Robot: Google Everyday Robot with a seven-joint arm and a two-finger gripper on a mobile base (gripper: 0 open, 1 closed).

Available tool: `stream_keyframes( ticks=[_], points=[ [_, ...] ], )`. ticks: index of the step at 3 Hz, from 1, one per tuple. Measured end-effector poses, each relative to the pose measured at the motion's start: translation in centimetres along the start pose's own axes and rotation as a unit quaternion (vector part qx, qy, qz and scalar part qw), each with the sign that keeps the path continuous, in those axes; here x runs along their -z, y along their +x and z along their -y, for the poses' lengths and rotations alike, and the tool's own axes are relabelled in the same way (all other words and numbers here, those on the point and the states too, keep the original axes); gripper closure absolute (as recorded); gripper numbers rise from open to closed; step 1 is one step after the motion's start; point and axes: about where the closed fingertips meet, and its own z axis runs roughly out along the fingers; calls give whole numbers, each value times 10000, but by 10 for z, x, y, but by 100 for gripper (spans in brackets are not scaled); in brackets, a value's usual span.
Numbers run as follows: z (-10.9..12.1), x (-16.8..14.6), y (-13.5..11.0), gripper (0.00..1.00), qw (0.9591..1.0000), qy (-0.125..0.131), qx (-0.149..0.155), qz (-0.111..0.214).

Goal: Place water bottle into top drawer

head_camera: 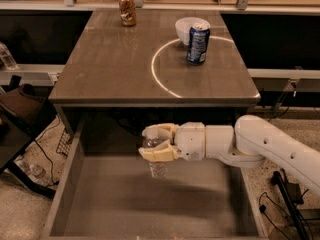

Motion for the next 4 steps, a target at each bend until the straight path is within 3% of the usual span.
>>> stream_keyframes(
  ticks=[1, 2, 4],
  points=[
    [-3, -7, 28, 100, 9993, -201, 196, 226],
    [-4, -9, 33, 87, 9991, -245, 226, 275],
    [-6, -12, 32, 40, 9989, -283, 233, 284]
  ],
)
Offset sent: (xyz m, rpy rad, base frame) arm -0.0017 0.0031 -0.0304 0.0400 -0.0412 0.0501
